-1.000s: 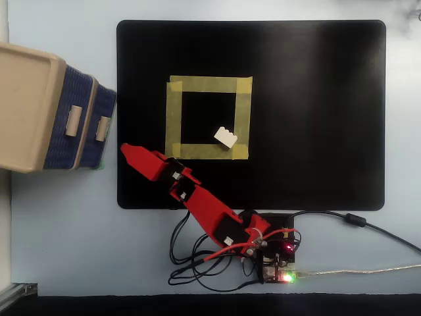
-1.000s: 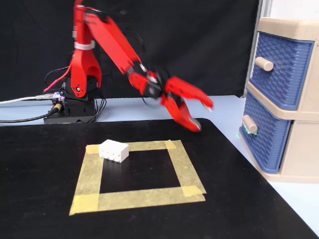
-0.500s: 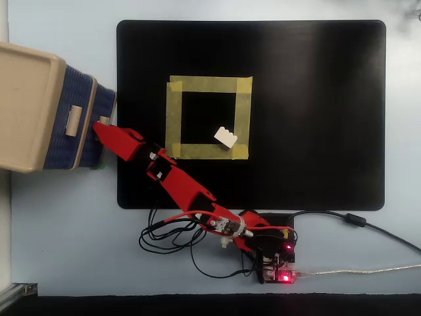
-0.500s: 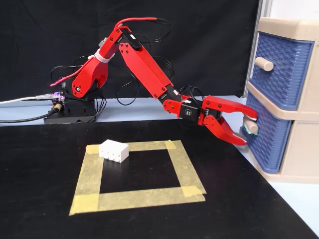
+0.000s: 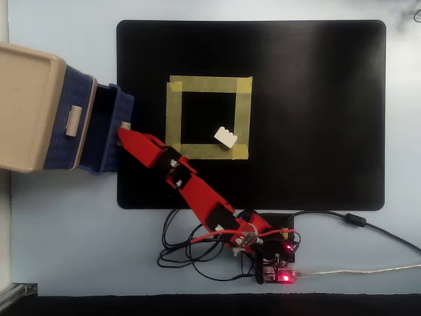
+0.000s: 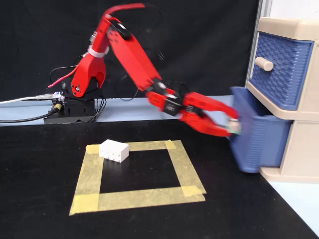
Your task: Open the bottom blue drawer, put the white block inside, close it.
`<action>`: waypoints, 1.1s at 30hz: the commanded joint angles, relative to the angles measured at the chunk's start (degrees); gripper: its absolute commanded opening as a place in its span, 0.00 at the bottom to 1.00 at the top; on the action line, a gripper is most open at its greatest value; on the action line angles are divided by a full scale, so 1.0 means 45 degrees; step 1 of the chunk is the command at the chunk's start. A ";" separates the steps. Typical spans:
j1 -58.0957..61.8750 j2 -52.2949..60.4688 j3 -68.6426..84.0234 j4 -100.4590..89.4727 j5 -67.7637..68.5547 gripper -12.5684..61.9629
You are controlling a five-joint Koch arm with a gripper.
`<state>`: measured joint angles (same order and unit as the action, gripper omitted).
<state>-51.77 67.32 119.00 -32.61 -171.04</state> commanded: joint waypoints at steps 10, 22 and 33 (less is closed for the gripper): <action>0.0957 0.2598 0.4473 -0.1094 0.0215 0.46; 0.2383 1.1250 0.2676 1.1816 0.5410 0.62; 0.8027 0.9551 -0.5391 2.5391 2.4414 0.62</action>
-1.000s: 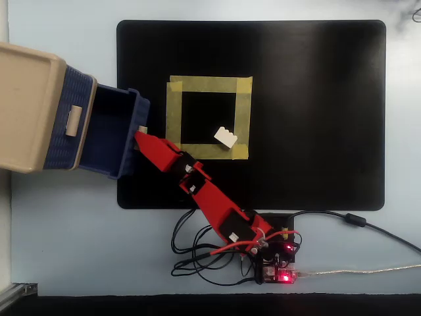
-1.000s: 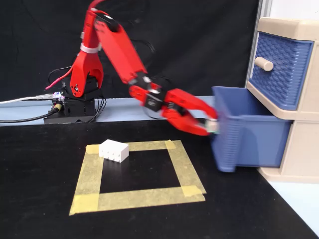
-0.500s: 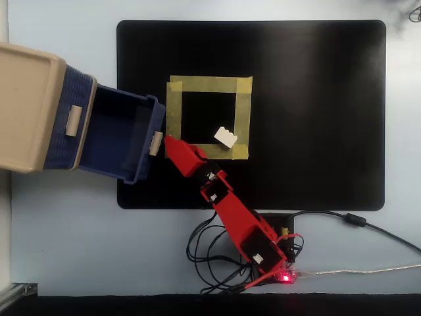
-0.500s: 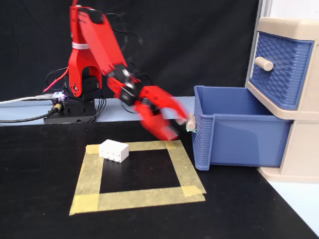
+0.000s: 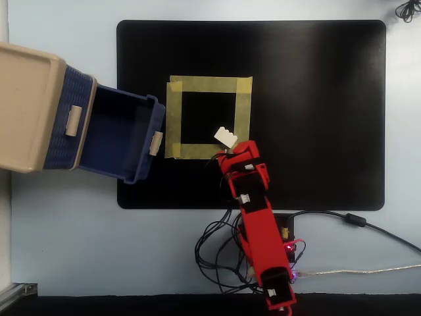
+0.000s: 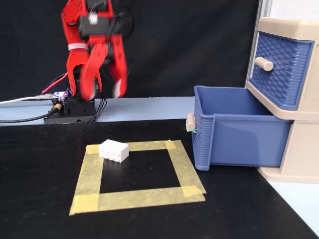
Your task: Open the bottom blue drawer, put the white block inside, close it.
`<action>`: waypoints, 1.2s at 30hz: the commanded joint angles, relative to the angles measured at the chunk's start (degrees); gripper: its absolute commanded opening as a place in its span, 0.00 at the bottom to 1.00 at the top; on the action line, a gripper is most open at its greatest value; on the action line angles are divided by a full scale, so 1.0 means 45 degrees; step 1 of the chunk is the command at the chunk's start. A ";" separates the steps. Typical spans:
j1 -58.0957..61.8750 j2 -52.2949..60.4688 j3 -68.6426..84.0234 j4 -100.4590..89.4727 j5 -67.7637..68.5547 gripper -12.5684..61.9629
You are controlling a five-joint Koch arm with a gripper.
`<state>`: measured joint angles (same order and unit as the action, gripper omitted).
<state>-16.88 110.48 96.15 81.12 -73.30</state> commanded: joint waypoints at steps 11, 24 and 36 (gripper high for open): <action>-0.1504 -0.2910 -0.0215 -0.0332 0.3184 0.62; -0.2461 -0.4316 0.0254 -0.0938 0.1797 0.62; -0.2324 -0.6094 -0.0156 -0.3242 0.1934 0.62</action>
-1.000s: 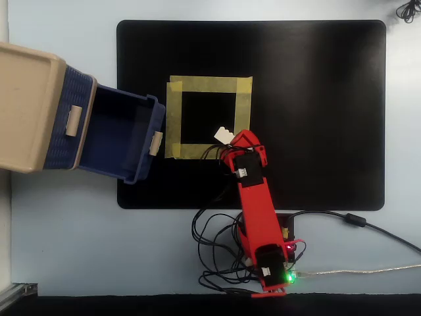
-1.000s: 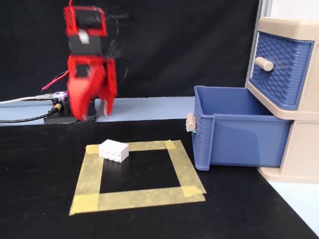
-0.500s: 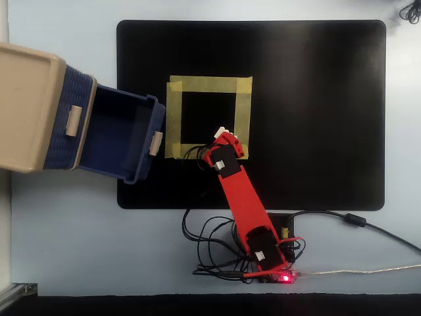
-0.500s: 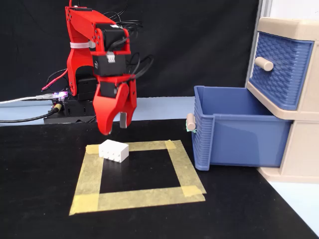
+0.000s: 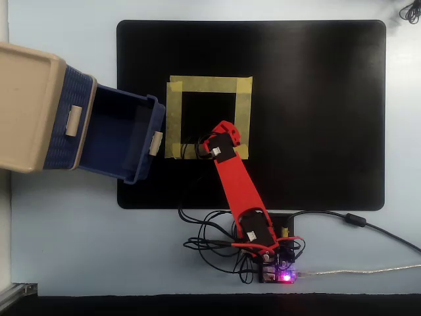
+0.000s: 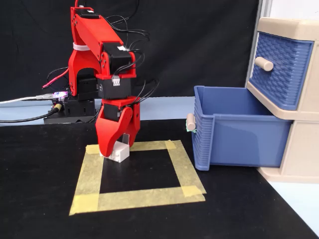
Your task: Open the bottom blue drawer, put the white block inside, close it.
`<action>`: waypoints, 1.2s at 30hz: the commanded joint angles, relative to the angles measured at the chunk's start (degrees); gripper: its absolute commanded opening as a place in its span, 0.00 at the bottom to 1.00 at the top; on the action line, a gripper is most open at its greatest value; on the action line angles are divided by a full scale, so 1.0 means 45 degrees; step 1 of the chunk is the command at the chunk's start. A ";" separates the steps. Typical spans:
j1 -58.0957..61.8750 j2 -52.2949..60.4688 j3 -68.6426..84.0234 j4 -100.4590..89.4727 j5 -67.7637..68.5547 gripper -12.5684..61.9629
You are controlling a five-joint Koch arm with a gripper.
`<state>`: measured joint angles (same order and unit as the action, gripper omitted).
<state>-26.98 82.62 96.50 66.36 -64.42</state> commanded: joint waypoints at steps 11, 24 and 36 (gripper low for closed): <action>0.1055 0.0137 -0.0117 0.0137 -0.0078 0.61; 0.1855 0.2441 -0.0391 0.0059 -0.2129 0.06; -0.4941 0.0117 -1.1191 0.3574 -1.5879 0.06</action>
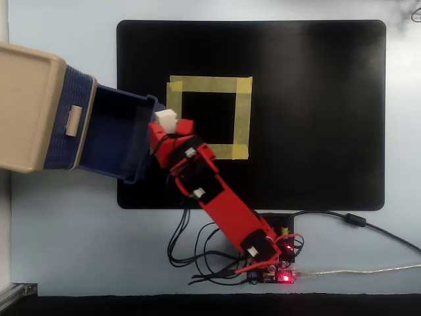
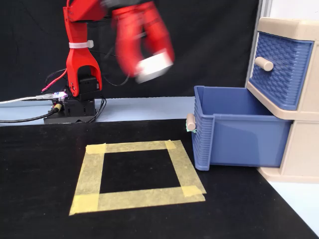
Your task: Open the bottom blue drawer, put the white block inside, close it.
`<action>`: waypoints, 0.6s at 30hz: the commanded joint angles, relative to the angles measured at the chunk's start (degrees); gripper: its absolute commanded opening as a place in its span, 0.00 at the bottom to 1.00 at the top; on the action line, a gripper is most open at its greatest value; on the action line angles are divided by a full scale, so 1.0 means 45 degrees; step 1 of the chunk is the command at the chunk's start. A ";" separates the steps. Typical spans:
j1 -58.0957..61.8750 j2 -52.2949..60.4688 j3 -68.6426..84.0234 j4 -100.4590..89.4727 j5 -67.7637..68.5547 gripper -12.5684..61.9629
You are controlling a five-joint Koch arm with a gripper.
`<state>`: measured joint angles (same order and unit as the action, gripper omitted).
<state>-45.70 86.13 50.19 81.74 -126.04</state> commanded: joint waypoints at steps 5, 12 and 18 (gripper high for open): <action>-0.1855 -0.4609 -0.5195 0.0352 -0.3828 0.06; -0.2383 -0.5801 -0.5957 0.0273 -0.3926 0.49; -0.2383 -0.4570 -0.5859 0.0566 -0.3926 0.62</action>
<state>-55.81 59.94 25.66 83.50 -142.73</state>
